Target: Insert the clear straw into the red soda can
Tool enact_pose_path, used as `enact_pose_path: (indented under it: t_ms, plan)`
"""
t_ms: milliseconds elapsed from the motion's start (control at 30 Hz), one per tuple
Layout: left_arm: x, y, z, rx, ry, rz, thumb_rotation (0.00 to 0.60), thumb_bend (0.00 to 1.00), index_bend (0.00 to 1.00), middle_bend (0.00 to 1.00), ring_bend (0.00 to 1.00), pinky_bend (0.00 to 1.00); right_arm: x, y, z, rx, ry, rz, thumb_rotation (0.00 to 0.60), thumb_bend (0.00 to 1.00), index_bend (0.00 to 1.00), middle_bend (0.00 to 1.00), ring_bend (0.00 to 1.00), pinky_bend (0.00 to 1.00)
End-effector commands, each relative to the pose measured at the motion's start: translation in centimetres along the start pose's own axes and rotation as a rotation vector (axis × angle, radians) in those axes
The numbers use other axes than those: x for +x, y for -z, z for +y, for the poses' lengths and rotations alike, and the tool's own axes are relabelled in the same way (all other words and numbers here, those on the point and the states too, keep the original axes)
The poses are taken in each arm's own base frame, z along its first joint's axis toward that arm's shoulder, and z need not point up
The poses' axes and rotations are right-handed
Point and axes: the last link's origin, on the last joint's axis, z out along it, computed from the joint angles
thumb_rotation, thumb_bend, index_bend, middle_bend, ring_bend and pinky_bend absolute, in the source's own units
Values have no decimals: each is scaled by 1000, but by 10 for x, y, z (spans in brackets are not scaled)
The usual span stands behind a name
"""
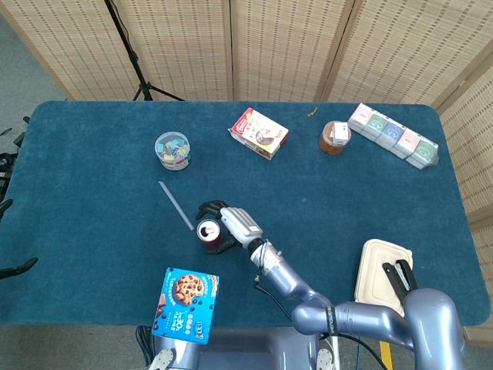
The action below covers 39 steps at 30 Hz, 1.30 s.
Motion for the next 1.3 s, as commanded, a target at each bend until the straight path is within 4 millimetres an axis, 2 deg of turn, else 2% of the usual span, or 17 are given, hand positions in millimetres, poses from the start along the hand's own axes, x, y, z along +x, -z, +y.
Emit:
enact_pose_path:
  t_ms: [33,167,300,400,533,600,667,767,800,833,867,967,1000,1033,1167,1300]
  plan:
    - [0,0,0,-1,-1,-2,600,0,0,0,0,0,4,3,-6,11,-6,-11,600,107,282,160,92,214]
    - [0,0,0,-2,-1,-4,600,0,0,0,0,0,14,14,-13,29,11,-37,600,98,233,99,30,141]
    - [0,-1,-1,-5,5,-2,600,0,0,0,0,0,36,32,-20,59,63,-15,600,96,214,71,11,122]
    - [0,-3,1,-17,10,1,600,0,0,0,0,0,63,56,-20,80,149,25,600,95,207,63,10,121]
    - [0,-5,4,-52,19,19,600,0,0,0,0,0,89,90,-13,75,281,42,600,95,193,38,1,101]
    - [-2,-7,5,-62,23,27,600,0,0,0,0,0,103,111,-4,52,353,56,600,95,167,14,0,81]
    - [-5,-10,6,-67,28,29,600,0,0,0,0,0,115,130,9,19,431,66,600,82,79,0,0,39]
    - [-9,-16,10,-87,28,23,600,0,0,0,0,0,129,155,29,-39,560,74,600,37,7,0,0,4]
    - [-11,-21,14,-110,23,13,600,0,0,0,0,0,139,171,43,-84,641,92,600,15,0,0,0,0]
    - [-12,-23,16,-123,20,10,600,0,0,0,0,0,143,181,49,-100,673,103,600,2,0,0,0,0]
    - [-12,-24,17,-128,18,9,600,0,0,0,0,0,145,183,50,-106,681,107,600,0,0,0,0,0]
    - [-14,-31,26,-185,-13,6,600,0,0,0,0,0,156,208,67,-161,751,146,600,0,0,0,0,0]
    - [-18,-39,37,-250,-61,-16,600,0,0,0,0,0,166,231,80,-214,796,196,600,0,0,0,0,0]
    - [-20,-42,40,-265,-72,-24,600,0,0,0,0,0,167,239,83,-217,805,216,600,0,0,0,0,0]
    - [-30,-62,66,-429,-155,-81,600,10,1,0,0,0,172,290,109,-273,887,343,600,0,0,0,0,0]
    - [-42,-76,86,-547,-206,-113,600,37,57,0,0,0,168,321,126,-327,896,408,600,0,0,0,0,0]
